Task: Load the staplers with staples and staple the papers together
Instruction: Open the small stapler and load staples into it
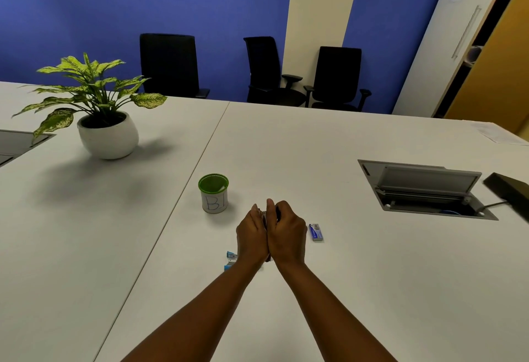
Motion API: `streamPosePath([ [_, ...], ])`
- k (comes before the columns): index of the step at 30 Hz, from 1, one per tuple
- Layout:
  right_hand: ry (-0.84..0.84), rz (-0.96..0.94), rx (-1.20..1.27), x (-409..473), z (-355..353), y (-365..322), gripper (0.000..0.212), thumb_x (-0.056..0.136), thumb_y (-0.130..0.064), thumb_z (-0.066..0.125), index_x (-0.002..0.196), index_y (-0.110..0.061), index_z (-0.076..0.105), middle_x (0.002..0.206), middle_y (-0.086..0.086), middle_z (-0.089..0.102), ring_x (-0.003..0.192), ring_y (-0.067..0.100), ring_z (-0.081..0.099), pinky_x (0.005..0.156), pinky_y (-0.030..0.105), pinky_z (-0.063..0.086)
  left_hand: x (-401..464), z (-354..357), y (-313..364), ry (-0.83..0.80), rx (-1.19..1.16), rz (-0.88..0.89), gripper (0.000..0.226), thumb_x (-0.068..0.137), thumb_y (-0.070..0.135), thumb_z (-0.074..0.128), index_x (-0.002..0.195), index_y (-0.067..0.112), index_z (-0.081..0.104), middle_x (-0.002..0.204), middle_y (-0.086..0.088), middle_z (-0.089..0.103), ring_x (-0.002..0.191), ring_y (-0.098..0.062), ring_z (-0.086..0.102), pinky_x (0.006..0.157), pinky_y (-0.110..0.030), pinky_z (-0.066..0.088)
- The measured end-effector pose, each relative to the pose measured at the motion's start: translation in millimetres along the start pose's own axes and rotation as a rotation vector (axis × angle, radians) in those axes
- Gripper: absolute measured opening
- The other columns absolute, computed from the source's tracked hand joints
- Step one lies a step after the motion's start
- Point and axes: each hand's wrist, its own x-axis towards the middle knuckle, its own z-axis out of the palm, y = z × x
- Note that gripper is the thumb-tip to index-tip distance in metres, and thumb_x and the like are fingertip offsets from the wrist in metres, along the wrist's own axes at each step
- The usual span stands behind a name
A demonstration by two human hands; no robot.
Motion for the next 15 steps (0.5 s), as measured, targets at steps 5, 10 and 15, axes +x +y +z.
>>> streamPosePath([
  [5, 0.023, -0.050, -0.017, 0.8, 2.0, -1.7, 0.042, 0.086, -0.044, 0.041, 0.072, -0.007, 0.054, 0.056, -0.002, 0.048, 0.041, 0.002, 0.036, 0.043, 0.010, 0.035, 0.9, -0.6, 2.9, 0.025, -0.003, 0.004, 0.039, 0.101, 0.023, 0.028, 0.066, 0.017, 0.046, 0.062, -0.001, 0.053, 0.060, -0.013, 0.051, 0.057, -0.022, 0.040],
  [10, 0.057, -0.088, -0.018, 0.2, 2.1, 0.4, 0.050, 0.086, -0.051, 0.040, 0.071, -0.006, 0.056, 0.058, 0.008, 0.060, 0.048, 0.012, 0.044, 0.046, 0.007, 0.022, -1.7, -0.4, 7.4, 0.046, -0.019, -0.019, 0.039, 0.100, 0.023, 0.029, 0.065, 0.019, 0.045, 0.061, 0.002, 0.052, 0.058, -0.008, 0.050, 0.055, -0.017, 0.039],
  [15, 0.091, -0.111, -0.046, -1.2, 2.9, 2.1, 0.058, 0.083, -0.055, 0.030, 0.070, -0.006, 0.057, 0.056, 0.008, 0.062, 0.046, 0.011, 0.043, 0.046, 0.004, 0.019, -4.1, 0.1, 8.8, 0.026, 0.020, -0.017, 0.035, 0.099, 0.024, 0.030, 0.071, 0.013, 0.047, 0.064, 0.000, 0.052, 0.062, -0.014, 0.052, 0.058, -0.020, 0.041],
])
